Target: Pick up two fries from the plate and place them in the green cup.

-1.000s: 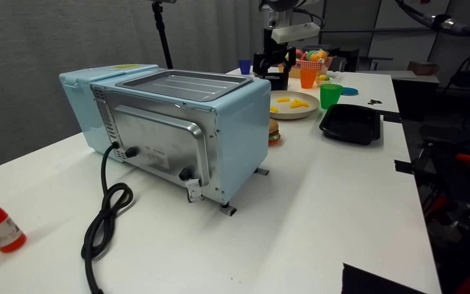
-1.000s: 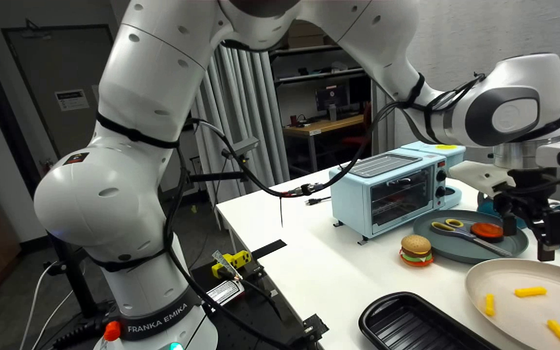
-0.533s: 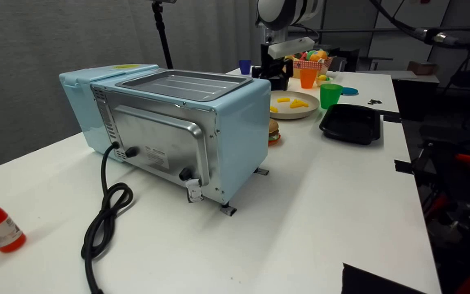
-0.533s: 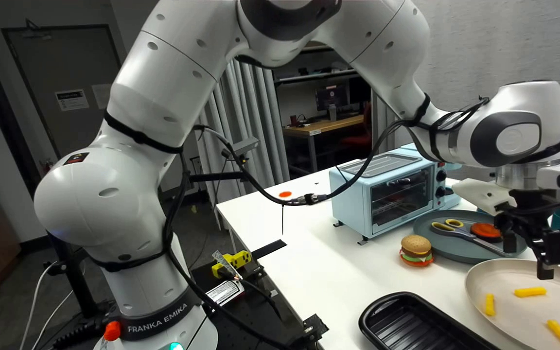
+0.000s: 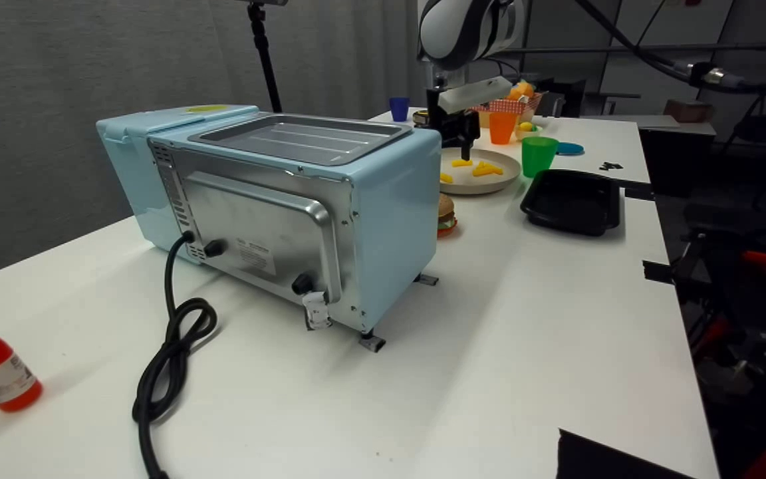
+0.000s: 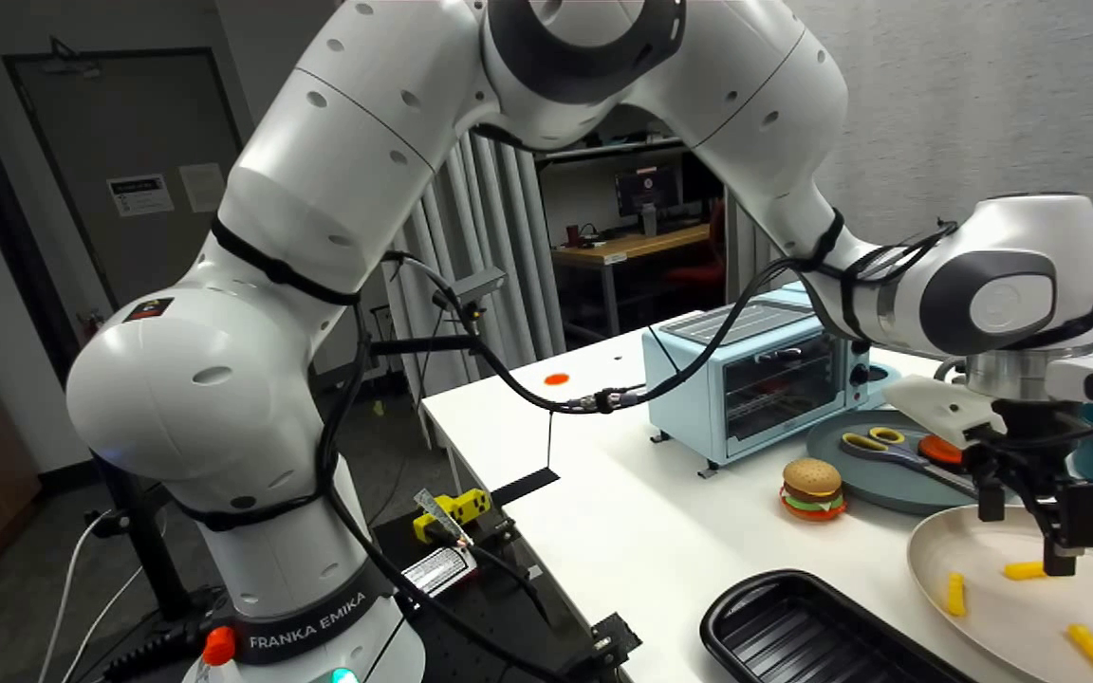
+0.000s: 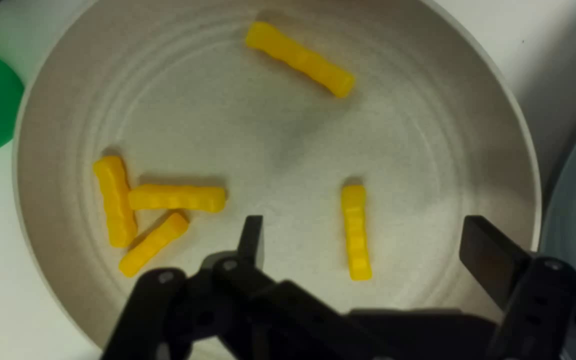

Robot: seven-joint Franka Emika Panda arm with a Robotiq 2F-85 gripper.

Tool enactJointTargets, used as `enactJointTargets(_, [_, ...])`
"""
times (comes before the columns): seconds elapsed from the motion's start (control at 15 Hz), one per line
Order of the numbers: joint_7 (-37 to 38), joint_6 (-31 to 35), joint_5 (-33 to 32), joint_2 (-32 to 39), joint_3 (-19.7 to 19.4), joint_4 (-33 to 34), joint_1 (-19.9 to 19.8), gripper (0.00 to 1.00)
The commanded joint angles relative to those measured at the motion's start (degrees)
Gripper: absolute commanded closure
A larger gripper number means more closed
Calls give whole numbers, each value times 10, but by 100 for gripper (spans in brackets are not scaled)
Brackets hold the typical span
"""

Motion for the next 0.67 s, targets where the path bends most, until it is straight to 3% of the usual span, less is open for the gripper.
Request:
enactJointTargets(0.0, [3, -9, 5, 24, -4, 35, -5, 0])
enactJointTargets(0.4, [2, -14, 3, 49, -7, 61, -7, 0])
enactJointTargets(0.6, [2, -16, 2, 60, -6, 69, -7, 7])
